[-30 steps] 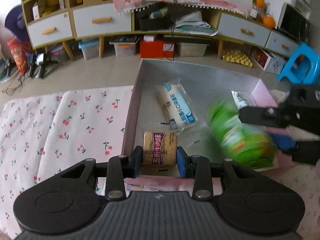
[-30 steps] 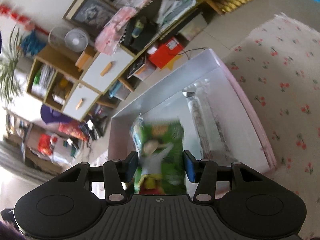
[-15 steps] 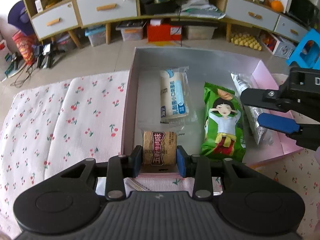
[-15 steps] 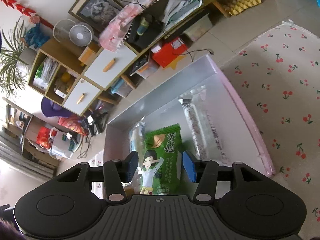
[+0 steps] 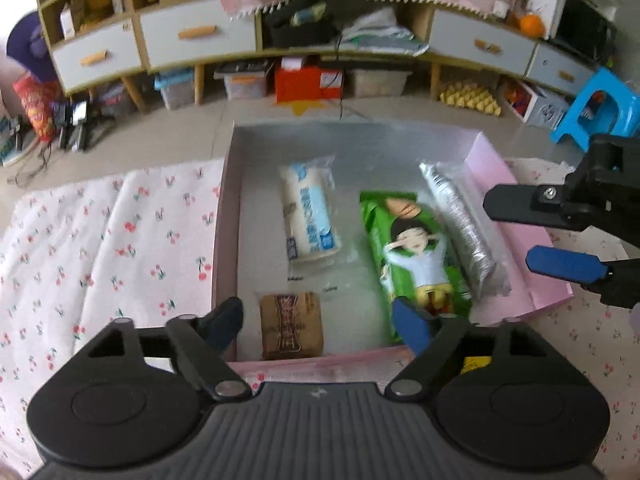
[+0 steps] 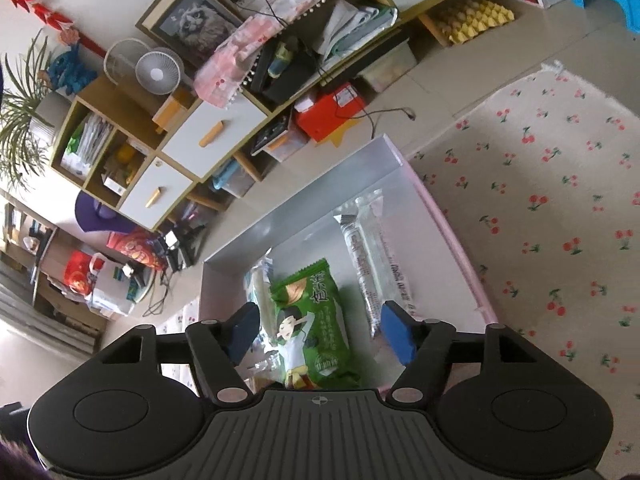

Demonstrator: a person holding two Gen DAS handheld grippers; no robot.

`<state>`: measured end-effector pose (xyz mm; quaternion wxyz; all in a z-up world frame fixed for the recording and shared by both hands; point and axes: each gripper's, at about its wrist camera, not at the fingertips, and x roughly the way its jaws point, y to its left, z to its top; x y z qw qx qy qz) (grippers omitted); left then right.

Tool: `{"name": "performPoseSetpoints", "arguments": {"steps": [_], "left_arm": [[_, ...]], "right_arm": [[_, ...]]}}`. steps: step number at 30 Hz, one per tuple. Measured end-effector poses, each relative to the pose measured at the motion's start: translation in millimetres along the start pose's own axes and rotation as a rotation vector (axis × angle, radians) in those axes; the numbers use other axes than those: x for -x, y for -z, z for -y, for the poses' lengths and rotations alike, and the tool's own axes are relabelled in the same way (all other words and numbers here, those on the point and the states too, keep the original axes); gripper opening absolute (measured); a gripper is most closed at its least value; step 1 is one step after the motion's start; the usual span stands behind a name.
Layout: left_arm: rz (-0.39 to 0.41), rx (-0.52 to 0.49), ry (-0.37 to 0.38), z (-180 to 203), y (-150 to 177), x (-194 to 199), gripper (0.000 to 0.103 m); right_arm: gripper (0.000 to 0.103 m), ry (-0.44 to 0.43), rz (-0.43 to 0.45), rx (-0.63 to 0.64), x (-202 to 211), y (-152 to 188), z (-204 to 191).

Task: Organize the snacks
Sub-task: 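Withdraw both tools and move them over the remaining snacks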

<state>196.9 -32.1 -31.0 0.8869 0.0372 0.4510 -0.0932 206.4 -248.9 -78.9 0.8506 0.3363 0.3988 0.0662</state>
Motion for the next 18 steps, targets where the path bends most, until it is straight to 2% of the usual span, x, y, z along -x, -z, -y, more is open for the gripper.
{"name": "performPoseSetpoints", "arguments": {"steps": [7,11,13,18], "left_arm": [[0.025,-0.029,-0.006,3.6,1.3,20.9,0.093],[0.025,-0.027,-0.013,-0.8,6.7,31.0,0.094],[0.037,-0.028,-0.021,-3.6,11.1,37.0,0.098],[0.018,-0.023,-0.038,-10.5,22.6,49.6,0.098]], "right_arm": [[0.077,0.048,0.021,0.011,31.3,-1.2,3.8],[0.079,0.078,0.027,0.035,47.1,3.5,3.1],[0.080,0.087,0.028,0.053,54.4,7.7,2.0],[0.081,0.108,0.012,0.096,68.0,19.7,-4.3]]}}
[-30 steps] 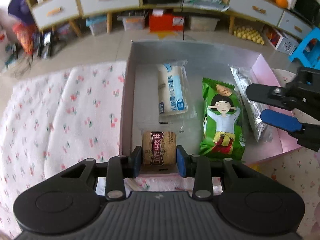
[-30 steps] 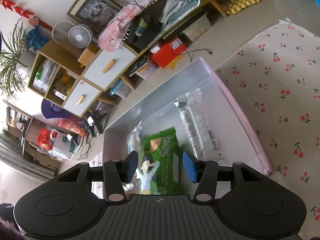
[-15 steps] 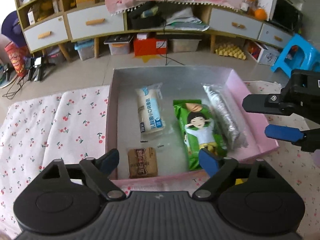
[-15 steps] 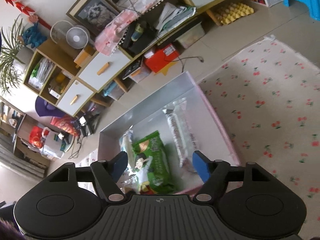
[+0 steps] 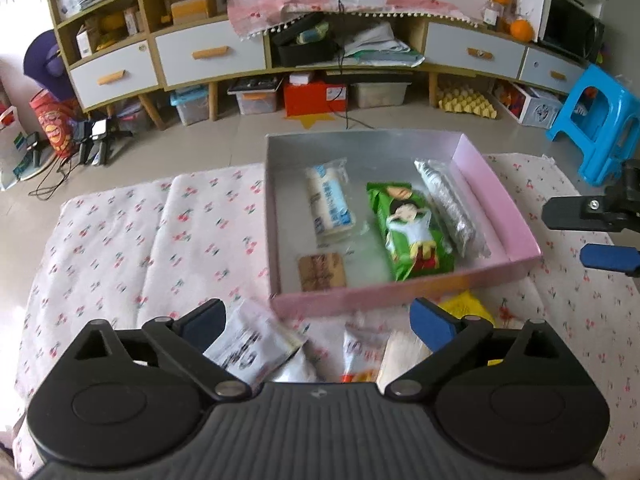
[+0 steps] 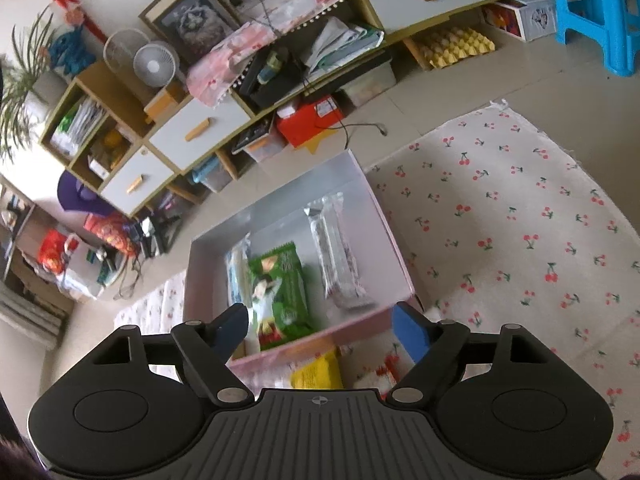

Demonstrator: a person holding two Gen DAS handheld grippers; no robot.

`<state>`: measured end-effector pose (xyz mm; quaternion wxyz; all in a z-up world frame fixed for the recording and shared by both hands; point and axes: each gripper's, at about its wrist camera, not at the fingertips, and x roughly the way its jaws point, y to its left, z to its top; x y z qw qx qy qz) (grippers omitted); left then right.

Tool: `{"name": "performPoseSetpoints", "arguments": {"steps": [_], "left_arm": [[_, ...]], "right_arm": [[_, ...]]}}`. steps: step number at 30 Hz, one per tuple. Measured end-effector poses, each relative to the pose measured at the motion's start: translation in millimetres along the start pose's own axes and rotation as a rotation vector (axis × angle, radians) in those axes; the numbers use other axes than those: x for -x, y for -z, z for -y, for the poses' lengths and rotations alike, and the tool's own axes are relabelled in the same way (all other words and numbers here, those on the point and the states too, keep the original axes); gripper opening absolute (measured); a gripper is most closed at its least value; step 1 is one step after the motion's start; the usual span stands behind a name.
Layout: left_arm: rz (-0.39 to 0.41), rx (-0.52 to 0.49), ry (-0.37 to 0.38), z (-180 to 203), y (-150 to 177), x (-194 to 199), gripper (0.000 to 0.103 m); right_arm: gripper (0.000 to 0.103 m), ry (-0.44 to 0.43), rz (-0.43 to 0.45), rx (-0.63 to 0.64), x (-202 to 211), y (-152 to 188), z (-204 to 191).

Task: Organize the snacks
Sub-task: 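Withdraw both tools and move them over the remaining snacks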

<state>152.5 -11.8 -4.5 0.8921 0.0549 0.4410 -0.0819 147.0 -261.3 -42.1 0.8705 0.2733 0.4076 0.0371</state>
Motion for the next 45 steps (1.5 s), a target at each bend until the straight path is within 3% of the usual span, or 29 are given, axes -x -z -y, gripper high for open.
{"name": "performPoseSetpoints", "arguments": {"steps": [16,19,22,28,34,41,45], "left_arm": [[-0.019,0.062,0.014,-30.8,41.8,32.8,0.102],[-0.002,0.094,0.026,-39.6,55.5,35.5,0.102],[-0.011,0.164,-0.015,-48.2,68.0,34.8,0.102],[-0.052,0.225,-0.057,-60.4,80.7,29.6,0.102],[-0.141,0.413,-0.022,-78.4,86.4,20.0,0.102],[-0.132,0.475,-0.090,-79.5,86.9,15.8,0.098],[-0.148,0.548,-0.091,-80.5,86.3,8.0,0.092]], "right_arm": [[0.092,0.007,-0.038,0.123,29.8,47.4,-12.5],[0.092,0.011,-0.032,0.154,30.7,58.6,-9.4],[0.092,0.038,-0.048,0.193,30.8,65.6,-6.4],[0.092,0.054,-0.103,0.125,30.0,71.0,15.8],[0.092,0.114,-0.177,0.080,21.3,74.6,27.8],[0.092,0.095,-0.301,-0.015,5.4,85.9,37.1],[0.092,0.111,-0.324,-0.047,-0.4,88.9,39.4]]}}
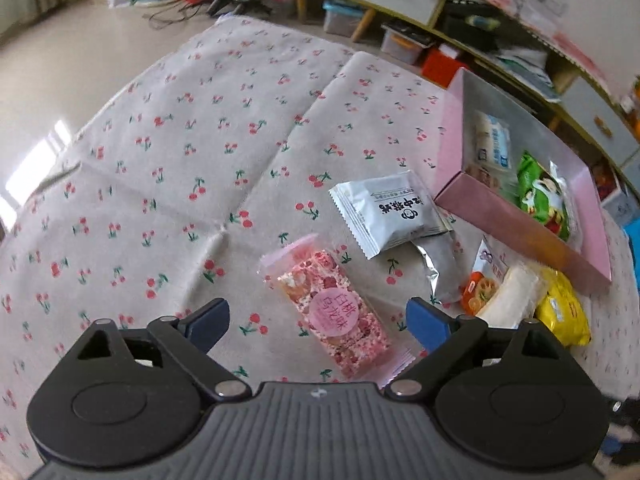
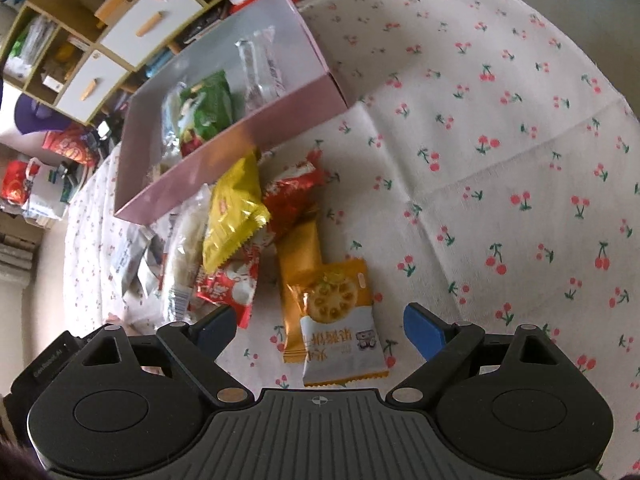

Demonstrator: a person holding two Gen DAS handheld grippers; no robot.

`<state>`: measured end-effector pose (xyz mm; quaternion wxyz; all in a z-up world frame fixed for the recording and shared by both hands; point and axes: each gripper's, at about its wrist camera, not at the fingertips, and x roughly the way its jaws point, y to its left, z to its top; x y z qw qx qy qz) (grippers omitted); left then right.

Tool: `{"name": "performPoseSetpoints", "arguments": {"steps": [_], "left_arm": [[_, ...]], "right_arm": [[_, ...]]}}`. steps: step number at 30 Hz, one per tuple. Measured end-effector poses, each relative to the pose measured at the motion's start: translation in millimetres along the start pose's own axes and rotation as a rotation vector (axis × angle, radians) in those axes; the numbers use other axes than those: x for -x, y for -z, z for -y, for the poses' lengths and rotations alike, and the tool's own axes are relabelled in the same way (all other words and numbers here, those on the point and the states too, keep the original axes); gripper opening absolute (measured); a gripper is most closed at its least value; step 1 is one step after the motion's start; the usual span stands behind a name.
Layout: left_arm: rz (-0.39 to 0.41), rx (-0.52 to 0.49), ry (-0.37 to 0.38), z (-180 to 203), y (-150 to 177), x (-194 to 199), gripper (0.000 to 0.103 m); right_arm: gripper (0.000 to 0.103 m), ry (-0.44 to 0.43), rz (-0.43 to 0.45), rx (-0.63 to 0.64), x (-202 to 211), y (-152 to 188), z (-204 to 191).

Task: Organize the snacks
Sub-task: 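Withdraw both tools and move them over the remaining snacks, then grasp the orange lotus-chip bag with the right tool while the left tool grasps the pink pastry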

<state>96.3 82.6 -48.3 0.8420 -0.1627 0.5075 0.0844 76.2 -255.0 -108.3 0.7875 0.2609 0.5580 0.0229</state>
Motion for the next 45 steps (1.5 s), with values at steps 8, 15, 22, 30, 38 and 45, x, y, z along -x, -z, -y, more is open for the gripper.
{"name": "performPoseSetpoints", "arguments": {"steps": [8,15,22,30,38,45], "left_arm": [[0.016,0.099,-0.058,3.2,1.2,-14.3,0.077],[0.054,0.034,-0.091,8.3,6.1,-13.8,0.062],[0.044,-0.158,-0.034,20.7,15.3,-10.9,0.045],[0.014,-0.425,0.047,34.5,37.3,-4.5,0.045],[-0.013,-0.509,0.066,35.2,46.1,-1.7,0.058],[-0.037,-0.529,0.043,36.0,46.2,-1.5,0.061]], "right_arm": [[0.091,0.034,-0.005,0.027,-9.1,2.7,-5.1],[0.084,0.052,-0.010,0.088,-14.7,6.2,-9.5],[0.071,0.056,0.001,0.139,-13.2,6.1,-9.7],[0.066,0.065,0.006,0.215,-11.0,10.7,-10.6],[0.065,0.088,0.014,0.279,-12.5,15.8,-16.1],[0.049,0.114,0.027,0.325,-13.5,18.7,-22.1]]}}
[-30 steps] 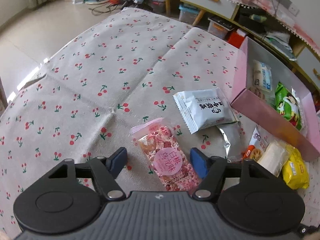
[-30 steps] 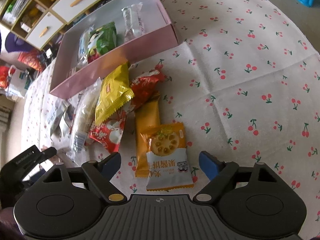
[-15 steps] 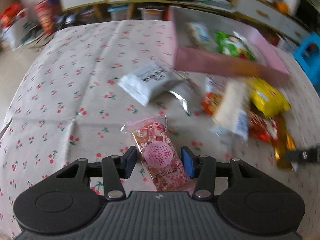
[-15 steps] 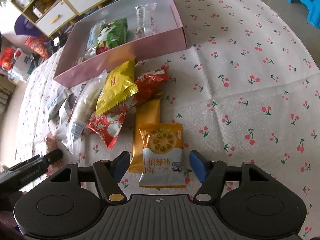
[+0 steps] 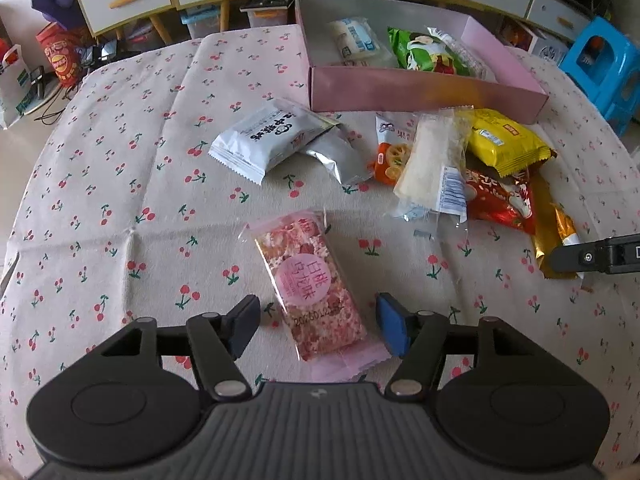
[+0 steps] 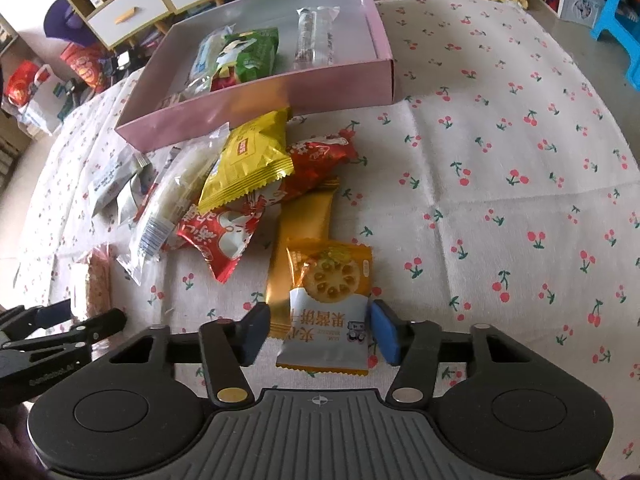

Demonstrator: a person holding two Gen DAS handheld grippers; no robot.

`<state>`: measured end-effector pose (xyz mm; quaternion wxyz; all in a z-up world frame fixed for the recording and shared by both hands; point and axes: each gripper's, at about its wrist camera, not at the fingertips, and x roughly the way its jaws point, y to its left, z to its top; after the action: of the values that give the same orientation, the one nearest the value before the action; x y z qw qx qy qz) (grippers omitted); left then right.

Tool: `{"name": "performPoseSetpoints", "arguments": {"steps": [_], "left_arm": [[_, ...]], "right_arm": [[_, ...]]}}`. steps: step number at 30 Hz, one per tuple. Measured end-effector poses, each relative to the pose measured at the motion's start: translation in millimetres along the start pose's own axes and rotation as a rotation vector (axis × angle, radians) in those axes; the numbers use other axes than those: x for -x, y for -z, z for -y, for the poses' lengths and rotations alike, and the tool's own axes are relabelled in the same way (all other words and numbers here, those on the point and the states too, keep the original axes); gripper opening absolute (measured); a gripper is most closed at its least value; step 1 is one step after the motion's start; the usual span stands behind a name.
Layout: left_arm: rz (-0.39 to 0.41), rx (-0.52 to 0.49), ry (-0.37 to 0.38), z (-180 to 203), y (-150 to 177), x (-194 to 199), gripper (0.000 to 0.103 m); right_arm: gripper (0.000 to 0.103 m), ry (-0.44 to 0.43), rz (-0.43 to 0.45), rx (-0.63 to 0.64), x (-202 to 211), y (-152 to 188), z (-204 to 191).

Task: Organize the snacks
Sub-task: 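Grasp the orange lotus-chip bag with the right tool while the left tool grasps the pink pastry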

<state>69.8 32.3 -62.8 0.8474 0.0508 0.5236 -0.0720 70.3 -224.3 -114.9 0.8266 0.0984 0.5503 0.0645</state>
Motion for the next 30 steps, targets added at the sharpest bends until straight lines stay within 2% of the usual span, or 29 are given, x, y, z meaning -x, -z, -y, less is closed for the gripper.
{"name": "performPoseSetpoints", "arguments": {"steps": [2,7,10,19,30], "left_arm": [[-0.006,0.005,-0.002,-0.6,-0.8,-0.1,0.059],[-0.010,0.009,0.008,-1.8,-0.6,2.7,0.042],[-0.011,0.010,0.013,-2.2,-1.4,3.5,0.037],[-0.008,0.053,0.049,-8.3,-4.2,8.2,0.034],[0.028,0.078,0.100,-10.8,-12.4,21.1,0.032]], "right_arm": [[0.046,0.013,0.005,0.008,-0.2,0.2,-1.1],[0.041,0.013,0.004,-0.003,0.1,-0.1,0.7],[0.040,0.005,-0.002,-0.020,0.5,-1.6,3.2],[0.039,-0.020,0.010,-0.052,4.0,-3.4,4.4],[0.039,-0.110,0.042,-0.122,23.5,-9.2,11.2]]}}
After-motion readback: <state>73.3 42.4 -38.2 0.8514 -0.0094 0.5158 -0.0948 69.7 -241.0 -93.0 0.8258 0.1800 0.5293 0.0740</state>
